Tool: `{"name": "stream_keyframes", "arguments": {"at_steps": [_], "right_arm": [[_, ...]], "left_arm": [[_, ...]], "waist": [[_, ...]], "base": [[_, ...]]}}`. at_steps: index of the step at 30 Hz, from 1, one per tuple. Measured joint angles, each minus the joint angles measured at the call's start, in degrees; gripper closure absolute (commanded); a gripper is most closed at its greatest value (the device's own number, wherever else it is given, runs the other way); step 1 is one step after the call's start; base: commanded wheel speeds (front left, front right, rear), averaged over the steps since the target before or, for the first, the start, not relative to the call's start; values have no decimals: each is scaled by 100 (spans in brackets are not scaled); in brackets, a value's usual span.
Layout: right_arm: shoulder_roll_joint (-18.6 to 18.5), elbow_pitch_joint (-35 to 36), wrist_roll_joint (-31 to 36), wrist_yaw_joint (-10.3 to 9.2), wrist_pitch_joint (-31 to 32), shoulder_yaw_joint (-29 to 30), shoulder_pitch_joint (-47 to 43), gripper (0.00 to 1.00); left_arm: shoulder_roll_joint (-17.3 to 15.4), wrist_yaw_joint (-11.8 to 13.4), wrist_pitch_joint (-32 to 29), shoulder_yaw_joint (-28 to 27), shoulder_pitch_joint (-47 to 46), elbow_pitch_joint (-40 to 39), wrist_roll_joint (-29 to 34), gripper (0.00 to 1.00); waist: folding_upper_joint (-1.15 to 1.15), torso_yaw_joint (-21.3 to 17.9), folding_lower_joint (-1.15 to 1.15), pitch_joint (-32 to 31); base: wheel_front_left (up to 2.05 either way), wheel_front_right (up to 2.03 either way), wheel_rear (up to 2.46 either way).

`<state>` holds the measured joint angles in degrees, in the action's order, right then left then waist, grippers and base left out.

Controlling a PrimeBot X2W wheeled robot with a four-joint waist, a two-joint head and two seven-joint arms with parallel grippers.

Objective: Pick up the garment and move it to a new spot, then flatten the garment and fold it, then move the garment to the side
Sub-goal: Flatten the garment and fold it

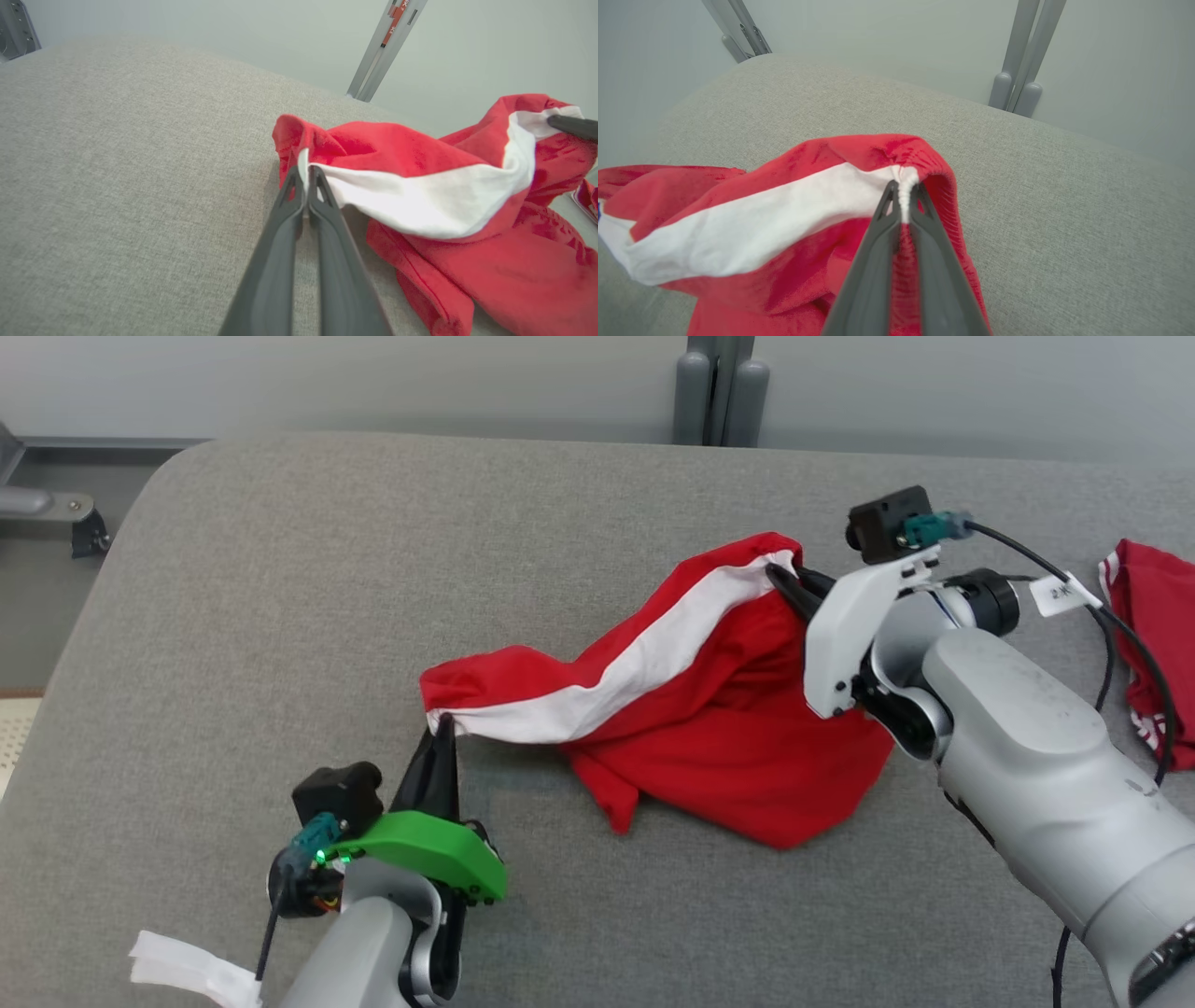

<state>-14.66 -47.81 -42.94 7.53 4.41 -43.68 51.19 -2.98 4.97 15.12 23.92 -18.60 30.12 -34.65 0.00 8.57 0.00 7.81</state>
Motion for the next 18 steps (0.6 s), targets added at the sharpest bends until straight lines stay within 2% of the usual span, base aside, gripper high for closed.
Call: {"name": "stream_keyframes", "arguments": {"at_steps": [5,10,14,18], "right_arm": [[-593,975,-552,0,-399,51,-655,100],[-1157,2139,-1003,-1,-621,410,-1438,100],[-1600,3326,-1077,0,-650,912,-2013,100],[-1909,4533,-914,0,-490,1703,-2612,100]], "left_arm": [[-110,-166,0,-387,-62,-538,109,100],[-223,-197,-1,-558,-48,-1303,149,100],[-434,-142,-187,-657,-38,-2245,142,100],[-671,-21,-511,-719,-65,-3334,177,100]], "waist": [[0,-187,0,-277],[0,-388,0,-598],[0,-600,0,-829],[0,-810,0,-1034]], "base": [[0,0,0],[0,0,0],[0,0,0],[0,0,0]]}}
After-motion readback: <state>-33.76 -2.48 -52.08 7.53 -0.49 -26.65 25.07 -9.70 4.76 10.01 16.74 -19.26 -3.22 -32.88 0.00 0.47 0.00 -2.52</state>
